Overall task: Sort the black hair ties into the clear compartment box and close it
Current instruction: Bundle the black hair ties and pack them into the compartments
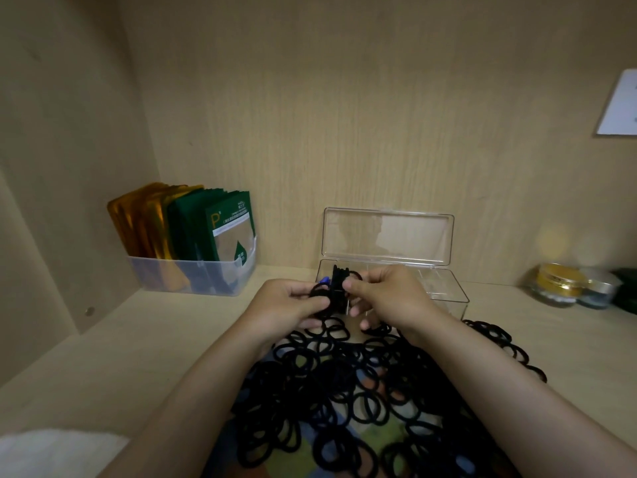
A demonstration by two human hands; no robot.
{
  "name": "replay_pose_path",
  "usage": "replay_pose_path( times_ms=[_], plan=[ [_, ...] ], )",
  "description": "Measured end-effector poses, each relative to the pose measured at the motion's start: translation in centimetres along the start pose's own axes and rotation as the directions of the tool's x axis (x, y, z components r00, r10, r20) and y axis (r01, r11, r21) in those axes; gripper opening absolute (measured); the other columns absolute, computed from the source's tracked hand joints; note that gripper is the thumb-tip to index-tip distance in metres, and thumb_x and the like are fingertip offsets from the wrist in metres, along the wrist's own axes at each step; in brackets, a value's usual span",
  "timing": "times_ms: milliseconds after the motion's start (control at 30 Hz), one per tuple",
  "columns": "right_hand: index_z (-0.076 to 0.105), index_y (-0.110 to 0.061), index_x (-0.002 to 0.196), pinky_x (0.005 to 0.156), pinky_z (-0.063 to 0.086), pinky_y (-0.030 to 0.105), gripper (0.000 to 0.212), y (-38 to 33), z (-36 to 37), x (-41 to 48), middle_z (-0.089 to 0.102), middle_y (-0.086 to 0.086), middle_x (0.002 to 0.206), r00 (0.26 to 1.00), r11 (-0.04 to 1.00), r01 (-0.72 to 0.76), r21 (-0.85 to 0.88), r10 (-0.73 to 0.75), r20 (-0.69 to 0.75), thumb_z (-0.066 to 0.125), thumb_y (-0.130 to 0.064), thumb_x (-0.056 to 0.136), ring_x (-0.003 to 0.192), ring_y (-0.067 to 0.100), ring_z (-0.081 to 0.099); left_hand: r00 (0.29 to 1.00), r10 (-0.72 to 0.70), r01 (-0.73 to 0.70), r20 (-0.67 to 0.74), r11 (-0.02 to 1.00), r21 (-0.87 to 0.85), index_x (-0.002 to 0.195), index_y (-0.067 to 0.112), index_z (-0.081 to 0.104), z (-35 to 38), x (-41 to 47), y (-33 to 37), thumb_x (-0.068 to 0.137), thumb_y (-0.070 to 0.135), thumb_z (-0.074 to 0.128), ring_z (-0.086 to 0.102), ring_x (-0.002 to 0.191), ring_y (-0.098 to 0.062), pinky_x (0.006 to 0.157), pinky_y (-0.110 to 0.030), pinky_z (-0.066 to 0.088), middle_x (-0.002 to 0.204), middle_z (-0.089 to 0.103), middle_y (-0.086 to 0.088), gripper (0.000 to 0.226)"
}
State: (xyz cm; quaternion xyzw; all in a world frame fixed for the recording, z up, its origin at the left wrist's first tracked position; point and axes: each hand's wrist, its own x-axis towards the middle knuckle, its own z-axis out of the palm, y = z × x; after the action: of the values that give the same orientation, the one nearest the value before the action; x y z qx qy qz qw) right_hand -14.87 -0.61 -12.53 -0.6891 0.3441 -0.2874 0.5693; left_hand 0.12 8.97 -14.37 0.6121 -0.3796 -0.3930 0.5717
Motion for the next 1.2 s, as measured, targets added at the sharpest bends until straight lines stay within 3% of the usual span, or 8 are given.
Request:
replay_pose_path(
  times_ms=[133,300,500,633,767,900,1100,1200],
  plan=[
    [0.069,0.005,0.096,0.041,0.047,0.028,0.016,-0.6,-0.4,0.1,0.067,0.021,0.077,0.995,0.995,0.094,0.038,-0.093,-0.029,0.065,-0.010,0.095,0.054,0.025,0.060,0.998,0.005,-0.002,-0.068,0.999,0.037,0.107,0.008,0.074,-0.2,0.3,-0.3,0.088,0.005,0.070,0.073,0.081,-0.013,0.066,-0.019,0.059,0.092,0.077,-0.006,0.020],
    [0.061,-0.005,0.106,0.035,0.045,0.024,0.017,-1.1,0.4,-0.7,0.067,0.007,0.064,0.975,0.992,0.127,0.007,-0.126,0.181,0.067,-0.003,0.091,0.043,0.019,0.058,0.998,0.057,-0.057,0.024,0.998,-0.013,0.106,0.009,0.072,0.3,0.0,-0.1,0.087,0.007,0.072,0.072,0.075,-0.010,0.066,-0.020,0.059,0.089,0.077,-0.006,0.019],
    [0.050,-0.008,0.118,0.035,0.045,0.026,0.032,-0.6,0.4,-0.3,0.062,-0.002,0.056,0.985,0.977,0.140,-0.164,-0.120,0.125,0.068,-0.005,0.091,0.042,0.021,0.058,0.985,0.049,-0.033,0.166,0.995,-0.098,0.123,0.005,0.067,0.0,-0.1,0.4,0.094,0.004,0.062,0.072,0.100,-0.019,0.079,-0.024,0.059,0.113,0.073,-0.013,0.030],
    [0.055,-0.011,0.119,0.035,0.045,0.026,0.029,-0.5,0.2,-0.4,0.065,0.008,0.066,0.987,0.955,0.144,-0.260,-0.122,0.100,0.067,-0.010,0.093,0.040,0.018,0.055,0.968,0.063,-0.030,0.241,0.990,-0.136,0.127,0.006,0.064,-0.3,-0.3,0.8,0.097,0.013,0.057,0.067,0.113,-0.025,0.088,-0.030,0.058,0.117,0.071,-0.014,0.031],
    [0.069,-0.015,0.106,0.041,0.046,0.029,0.019,-0.3,0.0,-0.3,0.064,0.002,0.058,0.986,0.918,0.157,-0.363,-0.123,0.116,0.070,-0.026,0.090,0.046,0.023,0.058,0.967,0.113,-0.115,0.230,0.993,-0.001,0.124,0.013,0.067,-0.6,-0.5,0.6,0.091,0.003,0.064,0.071,0.102,-0.014,0.079,-0.020,0.057,0.112,0.075,-0.005,0.034],
    [0.074,-0.013,0.097,0.057,0.058,0.043,0.011,-0.2,0.1,-0.4,0.072,0.007,0.076,0.986,0.964,0.127,-0.233,-0.097,0.137,0.073,-0.022,0.090,0.066,0.035,0.070,0.969,0.120,-0.128,0.215,0.992,0.023,0.124,0.018,0.060,-1.4,-0.3,1.0,0.091,0.001,0.065,0.073,0.093,-0.019,0.077,-0.024,0.059,0.105,0.075,-0.013,0.037],
    [0.067,-0.013,0.119,0.057,0.061,0.030,0.025,0.0,0.4,-0.5,0.073,0.015,0.096,0.960,0.995,0.077,-0.066,-0.056,0.275,0.067,-0.014,0.094,0.074,0.020,0.071,0.962,0.144,-0.166,0.231,0.983,0.078,0.119,0.013,0.055,-2.0,-0.4,1.4,0.090,0.002,0.065,0.070,0.084,-0.021,0.075,-0.026,0.058,0.094,0.073,-0.011,0.033],
    [0.070,-0.006,0.110,0.055,0.060,0.027,0.017,0.1,0.5,-0.4,0.070,0.007,0.080,0.965,0.997,0.073,-0.037,-0.061,0.254,0.066,-0.010,0.094,0.063,0.016,0.066,0.962,0.146,-0.169,0.229,0.982,0.083,0.116,0.010,0.056,-2.0,-0.5,1.5,0.088,-0.002,0.066,0.071,0.083,-0.021,0.074,-0.028,0.059,0.096,0.072,-0.014,0.031]
  ],
)
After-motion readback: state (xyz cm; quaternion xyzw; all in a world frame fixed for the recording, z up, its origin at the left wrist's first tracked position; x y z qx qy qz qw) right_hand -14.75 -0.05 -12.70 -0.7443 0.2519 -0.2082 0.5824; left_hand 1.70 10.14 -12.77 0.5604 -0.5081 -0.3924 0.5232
